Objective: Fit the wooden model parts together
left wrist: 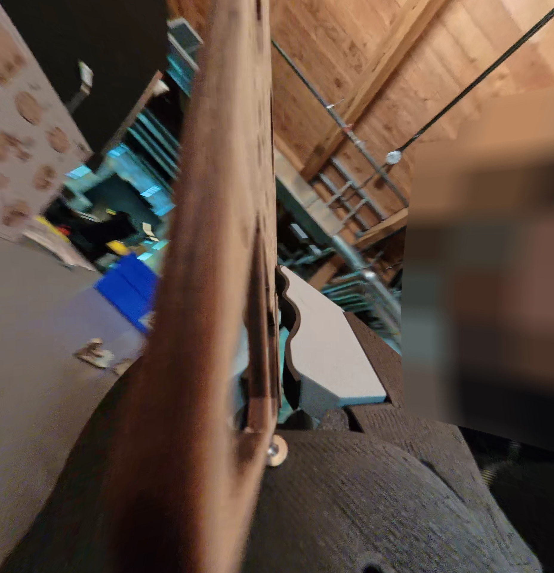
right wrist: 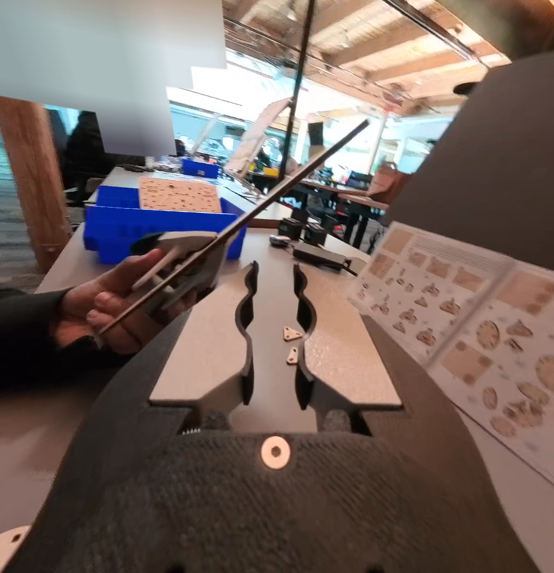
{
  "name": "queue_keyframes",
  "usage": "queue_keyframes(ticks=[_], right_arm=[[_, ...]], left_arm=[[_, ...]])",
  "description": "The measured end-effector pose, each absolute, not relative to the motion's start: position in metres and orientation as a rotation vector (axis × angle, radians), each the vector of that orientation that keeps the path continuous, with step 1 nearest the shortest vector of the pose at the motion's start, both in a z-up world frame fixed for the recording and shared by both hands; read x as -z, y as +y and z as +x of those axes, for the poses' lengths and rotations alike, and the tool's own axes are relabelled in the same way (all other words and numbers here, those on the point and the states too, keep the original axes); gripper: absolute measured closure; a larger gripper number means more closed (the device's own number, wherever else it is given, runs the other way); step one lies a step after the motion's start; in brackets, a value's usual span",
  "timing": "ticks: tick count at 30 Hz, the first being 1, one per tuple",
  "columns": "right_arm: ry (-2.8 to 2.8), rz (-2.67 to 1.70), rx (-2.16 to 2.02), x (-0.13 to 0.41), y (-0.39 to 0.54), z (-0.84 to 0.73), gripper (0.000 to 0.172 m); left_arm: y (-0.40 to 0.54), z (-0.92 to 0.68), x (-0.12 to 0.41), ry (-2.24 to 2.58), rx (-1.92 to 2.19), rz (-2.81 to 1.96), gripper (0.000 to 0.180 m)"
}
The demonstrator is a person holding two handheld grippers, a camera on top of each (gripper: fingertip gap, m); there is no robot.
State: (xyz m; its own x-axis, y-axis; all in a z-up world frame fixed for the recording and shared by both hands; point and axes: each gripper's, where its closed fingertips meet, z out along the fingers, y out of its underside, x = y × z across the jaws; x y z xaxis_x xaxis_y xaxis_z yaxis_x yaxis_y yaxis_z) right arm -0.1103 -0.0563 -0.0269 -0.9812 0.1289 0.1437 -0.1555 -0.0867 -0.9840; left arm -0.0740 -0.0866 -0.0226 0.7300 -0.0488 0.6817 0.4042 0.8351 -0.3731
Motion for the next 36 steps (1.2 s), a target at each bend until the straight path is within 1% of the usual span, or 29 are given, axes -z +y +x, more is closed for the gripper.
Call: queue_keyframes(ticks=[4, 6, 7, 8, 9, 12, 14, 16, 18, 23, 28, 36], right_arm=[[-2.058, -0.175, -2.339, 0.028, -0.051, -0.125, 0.148], [-2.158, -0.245, -2.436, 0.032, -0.054, -0.122, 0.149], [-2.210, -0.272, -2.473, 0.035, -0.056, -0.120, 0.139], [-2.268, -0.300, -2.486, 0.038, -0.059, -0.117, 0.123], [-2.326, -0.301, -2.482, 0.041, -0.062, -0.113, 0.115], [-2.373, -0.263, -2.419, 0.049, -0.069, -0.106, 0.112], [-2.314, -0.266, -2.401, 0.047, -0.069, -0.108, 0.117], [-2.236, -0.302, -2.432, 0.041, -0.066, -0.111, 0.130], [-2.224, -0.338, -2.453, 0.040, -0.063, -0.114, 0.139], [-2.299, -0.407, -2.460, 0.045, -0.064, -0.116, 0.137], [-2.339, -0.458, -2.427, 0.054, -0.067, -0.118, 0.129], [-2.361, -0.528, -2.456, 0.057, -0.067, -0.120, 0.133]], left_arm=[[-0.094, -0.083, 0.030, -0.826, -0.040, -0.659, 0.180], [-0.098, -0.082, 0.028, -0.829, -0.118, -0.664, 0.180], [-0.101, -0.082, 0.028, -0.834, -0.129, -0.655, 0.180], [-0.103, -0.083, 0.029, -0.846, -0.138, -0.650, 0.179], [-0.104, -0.084, 0.030, -0.854, -0.154, -0.652, 0.179], [-0.093, -0.087, 0.035, -0.874, -0.185, -0.738, 0.180], [-0.079, -0.086, 0.036, -0.864, -0.211, -0.810, 0.180], [-0.069, -0.086, 0.037, -0.857, -0.241, -0.865, 0.180], [-0.066, -0.087, 0.038, -0.856, -0.269, -0.893, 0.178], [-0.066, -0.090, 0.042, -0.883, -0.293, -0.913, 0.177], [-0.060, -0.091, 0.045, -0.890, -0.370, -0.976, 0.178], [-0.059, -0.093, 0.048, -0.915, -0.444, -1.014, 0.180]])
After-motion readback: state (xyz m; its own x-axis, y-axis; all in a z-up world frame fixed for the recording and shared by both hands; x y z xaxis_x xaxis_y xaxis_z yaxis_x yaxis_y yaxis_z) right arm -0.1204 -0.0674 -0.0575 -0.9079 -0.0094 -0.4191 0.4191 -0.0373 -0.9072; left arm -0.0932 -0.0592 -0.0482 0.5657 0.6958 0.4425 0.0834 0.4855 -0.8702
